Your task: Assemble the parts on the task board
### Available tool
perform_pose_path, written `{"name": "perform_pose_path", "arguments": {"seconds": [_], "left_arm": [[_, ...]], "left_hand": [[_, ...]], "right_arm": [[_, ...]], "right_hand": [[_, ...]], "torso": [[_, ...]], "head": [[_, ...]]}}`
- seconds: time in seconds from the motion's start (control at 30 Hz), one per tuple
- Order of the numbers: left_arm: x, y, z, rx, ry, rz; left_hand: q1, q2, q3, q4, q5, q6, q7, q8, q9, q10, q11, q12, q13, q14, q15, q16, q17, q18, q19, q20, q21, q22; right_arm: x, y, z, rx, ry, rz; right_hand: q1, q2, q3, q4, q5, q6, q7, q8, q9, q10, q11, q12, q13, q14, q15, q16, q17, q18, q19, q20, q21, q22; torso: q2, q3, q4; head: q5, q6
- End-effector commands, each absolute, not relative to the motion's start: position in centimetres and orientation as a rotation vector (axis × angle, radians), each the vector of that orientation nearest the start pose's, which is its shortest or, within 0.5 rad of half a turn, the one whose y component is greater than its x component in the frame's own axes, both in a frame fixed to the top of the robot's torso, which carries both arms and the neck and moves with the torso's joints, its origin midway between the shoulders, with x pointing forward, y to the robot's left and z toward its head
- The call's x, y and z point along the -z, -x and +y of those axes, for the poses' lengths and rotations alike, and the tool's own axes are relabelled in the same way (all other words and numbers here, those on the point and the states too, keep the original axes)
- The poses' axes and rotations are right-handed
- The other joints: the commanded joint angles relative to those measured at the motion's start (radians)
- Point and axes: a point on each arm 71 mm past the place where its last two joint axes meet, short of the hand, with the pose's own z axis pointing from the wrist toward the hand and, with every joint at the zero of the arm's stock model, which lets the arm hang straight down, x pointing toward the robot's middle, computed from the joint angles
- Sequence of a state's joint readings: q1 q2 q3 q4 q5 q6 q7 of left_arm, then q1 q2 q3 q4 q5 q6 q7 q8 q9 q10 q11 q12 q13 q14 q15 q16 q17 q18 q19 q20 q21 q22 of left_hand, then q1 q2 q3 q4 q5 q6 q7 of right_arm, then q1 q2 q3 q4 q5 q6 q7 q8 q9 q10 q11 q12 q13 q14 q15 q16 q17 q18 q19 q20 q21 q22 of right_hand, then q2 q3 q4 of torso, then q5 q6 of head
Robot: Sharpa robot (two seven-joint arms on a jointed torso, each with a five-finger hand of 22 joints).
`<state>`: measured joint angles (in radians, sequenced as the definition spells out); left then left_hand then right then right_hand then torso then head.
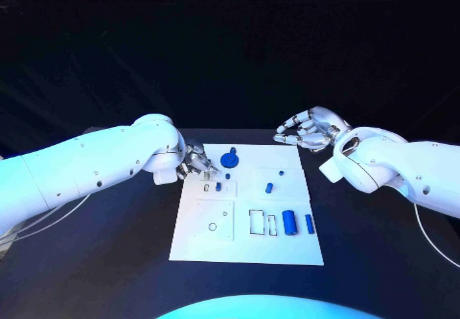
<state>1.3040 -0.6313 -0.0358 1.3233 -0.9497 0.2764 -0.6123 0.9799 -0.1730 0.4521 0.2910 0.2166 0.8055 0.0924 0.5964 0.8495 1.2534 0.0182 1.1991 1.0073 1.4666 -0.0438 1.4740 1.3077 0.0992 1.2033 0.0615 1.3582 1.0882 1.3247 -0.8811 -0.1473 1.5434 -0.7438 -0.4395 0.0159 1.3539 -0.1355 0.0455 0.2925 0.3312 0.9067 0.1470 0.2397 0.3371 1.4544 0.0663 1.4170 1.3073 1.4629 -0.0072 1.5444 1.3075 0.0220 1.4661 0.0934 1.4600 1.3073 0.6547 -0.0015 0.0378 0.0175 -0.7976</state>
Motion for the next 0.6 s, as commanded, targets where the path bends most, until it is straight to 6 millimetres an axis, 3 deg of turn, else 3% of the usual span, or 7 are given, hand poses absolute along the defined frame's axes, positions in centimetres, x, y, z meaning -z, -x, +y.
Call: {"name": "perform_pose_path", "arguments": {"seconds": [0.03,0.1,0.13,0.2,0.27,0.43,0.6], "left_arm": [[18.2,-52.4,17.2,0.431,0.247,2.423],[17.3,-53.0,17.9,0.435,0.268,2.400],[17.1,-53.2,18.1,0.435,0.274,2.392],[16.5,-53.8,18.6,0.434,0.291,2.365],[16.1,-54.5,19.0,0.426,0.302,2.331],[15.7,-56.0,19.4,0.409,0.314,2.271],[15.9,-57.1,18.9,0.404,0.311,2.259]], "left_hand": [[0.024,0.007,-0.019,0.000,0.006,0.003,0.015,-0.059,-0.057,-0.023,0.014,-0.020,-0.029,0.039,0.015,-0.005,0.071,0.005,0.002,0.016,-0.004,0.002],[0.042,0.011,-0.029,0.000,0.007,0.012,0.020,-0.086,-0.087,-0.049,0.019,-0.050,-0.069,0.033,0.019,-0.013,0.054,0.008,-0.006,0.022,-0.011,-0.009],[0.055,0.015,-0.036,0.000,0.007,0.009,0.027,-0.108,-0.107,-0.100,0.025,-0.113,-0.148,0.022,0.024,-0.027,0.031,0.011,-0.018,0.026,-0.019,-0.024],[0.068,0.018,-0.044,0.000,0.008,0.005,0.034,-0.131,-0.128,-0.136,0.031,-0.165,-0.212,0.019,0.029,-0.032,0.023,0.012,-0.020,0.030,-0.023,-0.028],[0.088,0.022,-0.046,-0.001,0.009,-0.039,0.050,-0.175,-0.159,-0.171,0.044,-0.216,-0.275,0.008,0.040,-0.046,-0.001,0.017,-0.043,0.036,-0.039,-0.057],[0.115,0.022,-0.066,0.000,0.008,-0.078,0.065,-0.230,-0.215,-0.159,0.056,-0.222,-0.289,0.012,0.051,-0.042,0.004,0.017,-0.038,0.048,-0.043,-0.056],[0.114,0.024,-0.075,0.001,0.007,-0.083,0.069,-0.242,-0.232,-0.146,0.059,-0.212,-0.280,0.016,0.053,-0.036,0.012,0.014,-0.023,0.050,-0.035,-0.040]], "right_arm": [[16.3,-49.3,-22.3,-0.954,-0.460,1.658],[16.3,-49.3,-22.4,-0.953,-0.461,1.658],[16.3,-49.3,-22.4,-0.952,-0.462,1.659],[16.3,-49.3,-22.4,-0.952,-0.462,1.659],[16.3,-49.3,-22.5,-0.951,-0.463,1.659],[16.4,-49.3,-22.5,-0.951,-0.462,1.661],[16.5,-49.3,-22.4,-0.952,-0.462,1.662]], "right_hand": [[-0.012,-0.001,-0.004,-0.001,0.002,-0.004,0.000,0.007,0.001,-0.003,-0.002,-0.004,0.133,0.090,-0.001,-0.004,0.188,0.005,0.052,0.003,-0.004,0.199],[-0.012,-0.001,-0.004,-0.001,0.002,-0.004,0.000,0.007,0.001,-0.003,-0.002,-0.004,0.133,0.090,-0.001,-0.004,0.188,0.005,0.052,0.003,-0.004,0.199],[-0.012,-0.001,-0.004,-0.001,0.002,-0.004,0.000,0.007,0.001,-0.003,-0.002,-0.004,0.133,0.090,-0.001,-0.004,0.188,0.005,0.052,0.003,-0.004,0.199],[-0.012,-0.001,-0.004,-0.001,0.002,-0.004,0.000,0.007,0.001,-0.003,-0.002,-0.004,0.133,0.090,-0.001,-0.004,0.188,0.005,0.052,0.003,-0.004,0.199],[-0.012,0.000,-0.004,-0.001,0.004,-0.004,0.000,0.007,0.002,-0.003,-0.002,-0.005,0.133,0.090,-0.001,-0.004,0.188,0.006,0.051,0.003,-0.005,0.199],[-0.012,0.000,-0.004,-0.001,0.004,-0.004,0.000,0.007,0.002,-0.003,-0.002,-0.005,0.133,0.090,-0.001,-0.004,0.188,0.006,0.051,0.003,-0.005,0.199],[-0.012,0.001,-0.004,-0.002,0.006,-0.005,0.000,0.007,0.002,-0.003,-0.002,-0.004,0.133,0.090,-0.001,-0.004,0.187,0.006,0.052,0.003,-0.004,0.199]], "torso": [[0.000,0.0017,-0.0005],[0.000,0.0017,0.0011],[0.001,0.0014,0.0022],[0.002,0.0008,0.0027],[0.003,0.0008,0.0015],[0.007,-0.0008,-0.0016],[0.013,-0.0019,-0.0031]], "head": [[0.000,0.006],[-0.001,0.007],[-0.002,0.009],[-0.002,0.008],[-0.002,0.010],[-0.003,0.013],[-0.003,0.019]]}}
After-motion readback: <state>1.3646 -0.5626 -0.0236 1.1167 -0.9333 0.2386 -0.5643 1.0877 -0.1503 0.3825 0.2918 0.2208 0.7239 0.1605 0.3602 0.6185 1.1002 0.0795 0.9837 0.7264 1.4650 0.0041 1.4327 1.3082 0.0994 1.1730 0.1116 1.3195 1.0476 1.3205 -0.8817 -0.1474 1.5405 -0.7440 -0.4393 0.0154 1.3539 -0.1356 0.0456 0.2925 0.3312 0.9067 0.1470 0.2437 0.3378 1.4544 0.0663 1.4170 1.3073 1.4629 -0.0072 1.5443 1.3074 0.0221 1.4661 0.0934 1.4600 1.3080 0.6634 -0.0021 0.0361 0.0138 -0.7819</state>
